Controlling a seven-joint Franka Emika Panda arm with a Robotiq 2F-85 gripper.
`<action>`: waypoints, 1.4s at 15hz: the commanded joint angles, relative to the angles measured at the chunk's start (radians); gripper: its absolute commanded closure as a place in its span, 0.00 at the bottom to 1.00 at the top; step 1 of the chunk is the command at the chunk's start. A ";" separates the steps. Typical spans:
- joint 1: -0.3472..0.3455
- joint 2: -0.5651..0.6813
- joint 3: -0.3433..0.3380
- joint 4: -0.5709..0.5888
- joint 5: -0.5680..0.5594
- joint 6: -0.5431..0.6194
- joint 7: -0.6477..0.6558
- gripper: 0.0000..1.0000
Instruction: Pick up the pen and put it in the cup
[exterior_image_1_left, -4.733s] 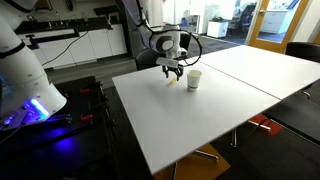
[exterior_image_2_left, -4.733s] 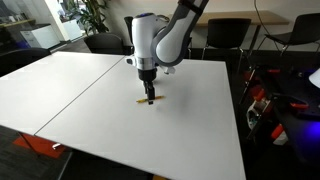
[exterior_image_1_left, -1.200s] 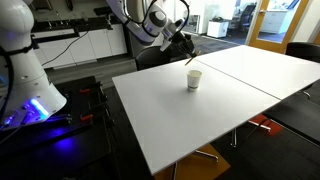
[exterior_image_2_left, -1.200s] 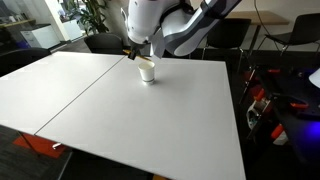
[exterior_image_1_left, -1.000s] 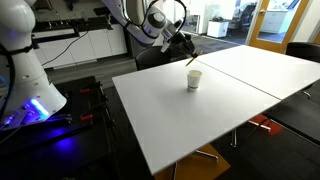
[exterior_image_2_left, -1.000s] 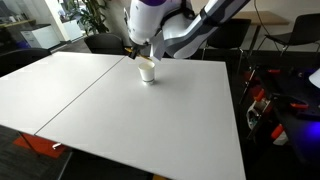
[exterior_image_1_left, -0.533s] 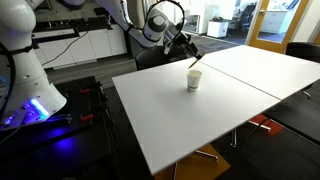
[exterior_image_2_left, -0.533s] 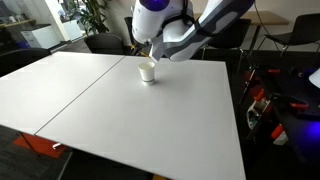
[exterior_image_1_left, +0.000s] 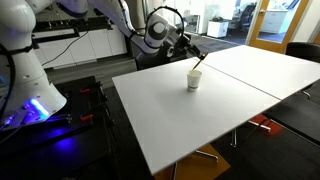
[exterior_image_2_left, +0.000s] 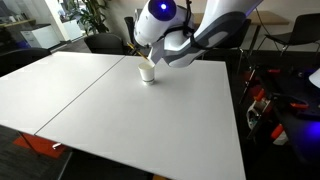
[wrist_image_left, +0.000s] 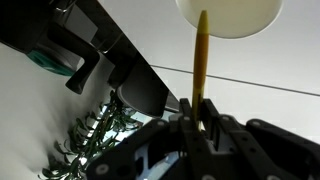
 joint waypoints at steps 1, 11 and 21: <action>0.001 0.059 -0.012 0.021 0.066 0.049 -0.001 0.96; -0.020 0.095 0.025 0.062 0.114 0.062 -0.019 0.96; -0.026 0.096 0.059 0.049 0.128 0.060 -0.012 0.96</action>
